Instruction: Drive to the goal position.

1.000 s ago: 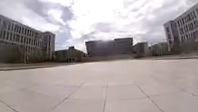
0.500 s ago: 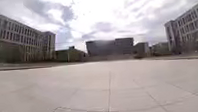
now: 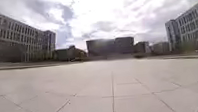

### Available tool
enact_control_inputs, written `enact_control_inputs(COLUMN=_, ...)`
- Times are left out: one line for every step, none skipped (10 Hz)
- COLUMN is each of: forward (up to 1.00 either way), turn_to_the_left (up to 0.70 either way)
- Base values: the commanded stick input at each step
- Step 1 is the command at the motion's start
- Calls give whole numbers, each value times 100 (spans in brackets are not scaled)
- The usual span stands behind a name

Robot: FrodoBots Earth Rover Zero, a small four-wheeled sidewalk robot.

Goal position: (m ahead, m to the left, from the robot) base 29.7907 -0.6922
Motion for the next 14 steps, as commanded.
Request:
enact_control_inputs(forward=70, turn_to_the_left=0)
enact_control_inputs(forward=70, turn_to_the_left=0)
enact_control_inputs(forward=70, turn_to_the_left=0)
enact_control_inputs(forward=70, turn_to_the_left=0)
enact_control_inputs(forward=70, turn_to_the_left=0)
enact_control_inputs(forward=70, turn_to_the_left=0)
enact_control_inputs(forward=70, turn_to_the_left=0)
enact_control_inputs(forward=70, turn_to_the_left=0)
enact_control_inputs(forward=70, turn_to_the_left=0)
enact_control_inputs(forward=70, turn_to_the_left=0)
enact_control_inputs(forward=70, turn_to_the_left=0)
enact_control_inputs(forward=70, turn_to_the_left=0)
enact_control_inputs(forward=70, turn_to_the_left=-27)
enact_control_inputs(forward=70, turn_to_the_left=-26)
